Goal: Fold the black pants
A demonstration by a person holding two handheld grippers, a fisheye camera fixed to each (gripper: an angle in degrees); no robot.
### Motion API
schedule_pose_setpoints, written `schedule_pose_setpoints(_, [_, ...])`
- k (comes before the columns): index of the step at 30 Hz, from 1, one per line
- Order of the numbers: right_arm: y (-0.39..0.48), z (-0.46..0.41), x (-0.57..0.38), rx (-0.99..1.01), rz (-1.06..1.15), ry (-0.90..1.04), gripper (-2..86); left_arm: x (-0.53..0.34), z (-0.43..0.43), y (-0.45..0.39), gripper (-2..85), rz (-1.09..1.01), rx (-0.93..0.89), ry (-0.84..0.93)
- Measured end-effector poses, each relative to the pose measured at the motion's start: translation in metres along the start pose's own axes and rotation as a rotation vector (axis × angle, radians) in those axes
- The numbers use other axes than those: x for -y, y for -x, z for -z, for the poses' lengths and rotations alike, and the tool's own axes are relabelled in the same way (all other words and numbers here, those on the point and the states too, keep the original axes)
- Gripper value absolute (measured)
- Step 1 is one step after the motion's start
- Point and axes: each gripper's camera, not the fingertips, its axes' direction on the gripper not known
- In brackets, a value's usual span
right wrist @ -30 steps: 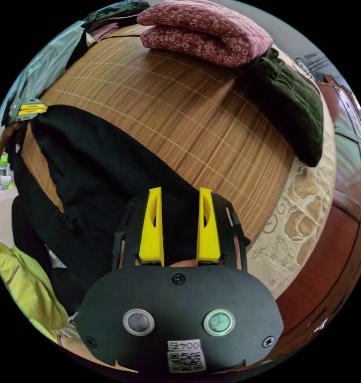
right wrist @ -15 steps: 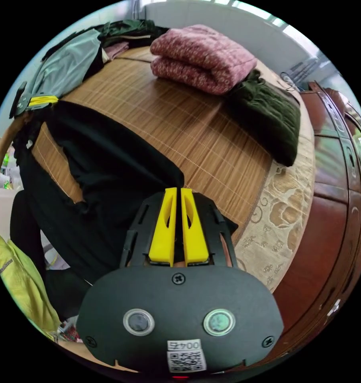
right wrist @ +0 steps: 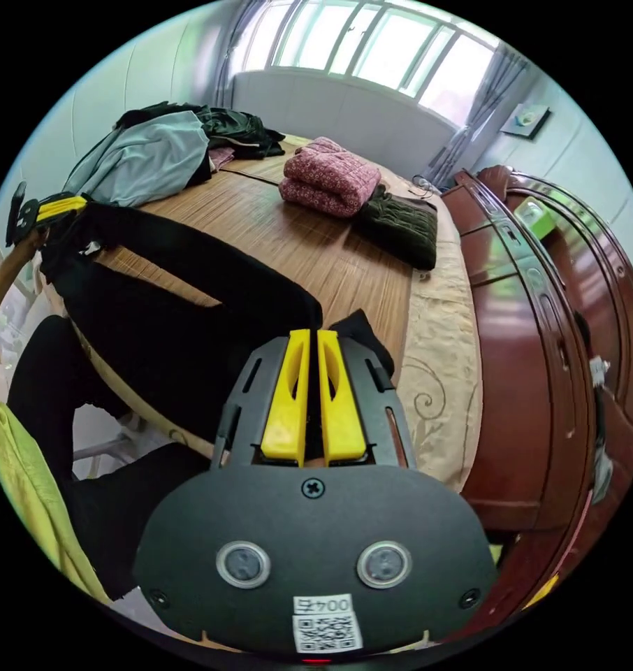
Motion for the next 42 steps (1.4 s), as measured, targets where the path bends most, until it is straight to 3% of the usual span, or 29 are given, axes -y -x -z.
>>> schedule_pose_setpoints(10, [0.038, -0.003, -0.178, 0.015, -0.29, -0.03, 3.9, -0.093, 0.057, -0.128, 1.0, -0.118, 0.021, 0.088])
schedule_pose_setpoints(15, [0.033, -0.006, -0.224, 0.073, -0.366, 0.024, 6.7, -0.109, 0.068, -0.162, 1.1, -0.227, 0.022, 0.188])
schedule_pose_setpoints(21, [0.0, 0.022, -0.272, 0.133, -0.463, -0.037, 10.8, -0.13, 0.102, -0.19, 1.0, -0.343, 0.068, 0.178])
schedule_pose_setpoints(26, [-0.034, 0.022, -0.266, 0.084, -0.477, -0.052, 10.8, -0.144, 0.128, -0.186, 0.7, -0.246, 0.055, 0.166])
schedule_pose_setpoints(32, [-0.061, -0.019, -0.249, 0.081, -0.442, 0.1, 11.5, -0.165, 0.15, -0.161, 0.6, -0.046, -0.002, 0.156])
schedule_pose_setpoints(35, [-0.071, -0.034, -0.256, 0.018, -0.426, 0.212, 7.2, -0.178, 0.157, -0.145, 0.5, 0.053, -0.028, 0.16])
schedule_pose_setpoints(42, [-0.109, 0.016, -0.342, 0.061, -0.639, -0.015, 4.4, -0.197, 0.17, -0.109, 0.3, 0.29, -0.164, 0.092])
